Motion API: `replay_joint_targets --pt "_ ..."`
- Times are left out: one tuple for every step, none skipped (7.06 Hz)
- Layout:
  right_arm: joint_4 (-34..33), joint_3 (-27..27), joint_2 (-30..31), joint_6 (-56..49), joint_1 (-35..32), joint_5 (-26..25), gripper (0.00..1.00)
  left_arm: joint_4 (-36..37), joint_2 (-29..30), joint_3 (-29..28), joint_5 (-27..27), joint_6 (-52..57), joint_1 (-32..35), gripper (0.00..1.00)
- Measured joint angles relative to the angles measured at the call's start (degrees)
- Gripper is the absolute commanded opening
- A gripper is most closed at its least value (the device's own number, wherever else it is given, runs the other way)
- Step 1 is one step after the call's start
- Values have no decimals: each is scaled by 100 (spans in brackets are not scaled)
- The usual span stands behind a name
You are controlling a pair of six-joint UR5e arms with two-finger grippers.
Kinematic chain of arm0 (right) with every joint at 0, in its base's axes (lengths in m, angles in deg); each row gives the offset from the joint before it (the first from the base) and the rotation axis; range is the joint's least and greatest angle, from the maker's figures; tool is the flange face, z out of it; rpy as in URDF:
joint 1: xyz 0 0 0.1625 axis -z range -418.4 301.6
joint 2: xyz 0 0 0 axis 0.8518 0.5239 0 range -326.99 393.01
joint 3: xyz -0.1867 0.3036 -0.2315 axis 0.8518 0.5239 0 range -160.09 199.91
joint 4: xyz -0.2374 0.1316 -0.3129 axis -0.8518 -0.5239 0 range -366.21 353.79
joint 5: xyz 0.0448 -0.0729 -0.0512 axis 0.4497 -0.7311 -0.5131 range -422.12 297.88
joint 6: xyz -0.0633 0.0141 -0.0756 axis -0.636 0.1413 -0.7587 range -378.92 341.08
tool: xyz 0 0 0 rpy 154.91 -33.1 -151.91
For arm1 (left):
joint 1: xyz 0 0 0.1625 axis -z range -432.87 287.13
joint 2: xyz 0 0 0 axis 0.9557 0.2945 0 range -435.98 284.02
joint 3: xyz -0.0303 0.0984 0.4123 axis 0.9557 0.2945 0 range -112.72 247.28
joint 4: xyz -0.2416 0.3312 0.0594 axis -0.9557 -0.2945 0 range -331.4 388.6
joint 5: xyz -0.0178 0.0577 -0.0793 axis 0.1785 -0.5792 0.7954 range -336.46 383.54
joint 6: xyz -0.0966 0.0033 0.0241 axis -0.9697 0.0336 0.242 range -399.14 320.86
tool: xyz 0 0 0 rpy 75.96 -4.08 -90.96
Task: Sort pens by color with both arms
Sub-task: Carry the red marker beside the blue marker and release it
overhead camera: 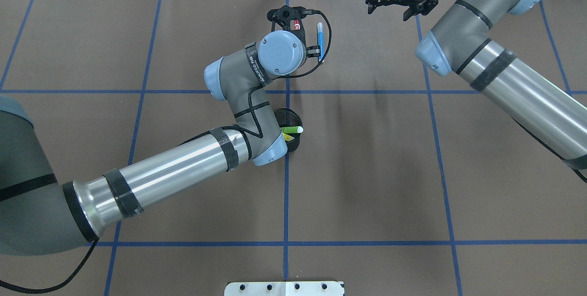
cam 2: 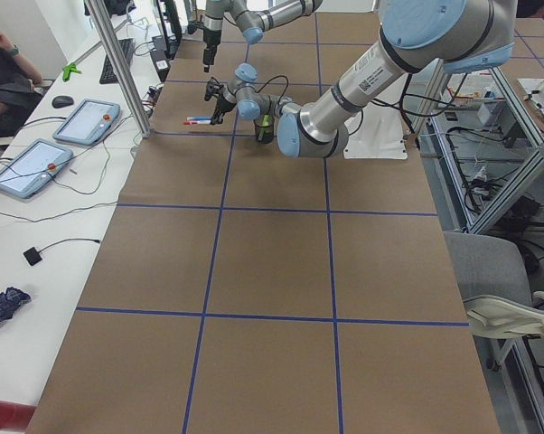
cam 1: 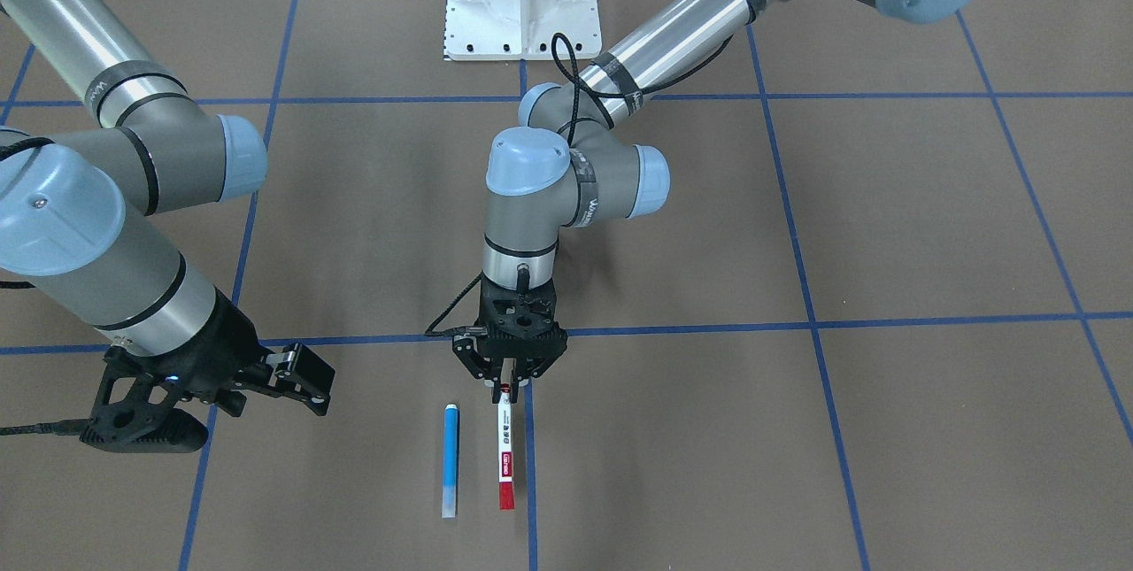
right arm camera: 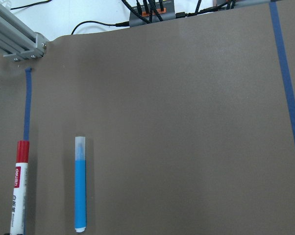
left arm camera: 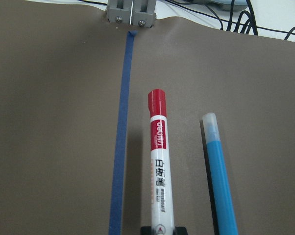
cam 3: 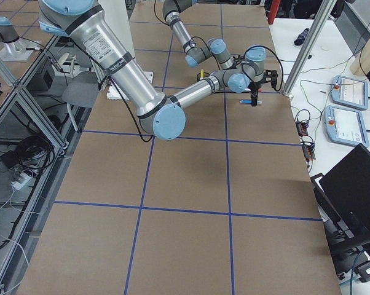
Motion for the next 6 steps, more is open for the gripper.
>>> replay_joint_targets --pt "-2 2 -5 0 2 -1 100 -6 34 -66 -13 -18 3 0" --pt "-4 2 -9 0 3 -1 100 -8 63 -105 -30 -114 4 58" --pt "-2 -1 -13 0 5 -1 100 -9 94 -120 -52 -287 4 89" --pt "-2 -4 -17 0 5 1 100 -9 136 -123 -69 -439 4 100" --pt "-6 -4 -19 -2 5 5 100 -9 175 -122 -75 -544 7 100" --pt "-8 -5 -23 -6 5 7 100 -9 194 -105 -62 -616 38 100"
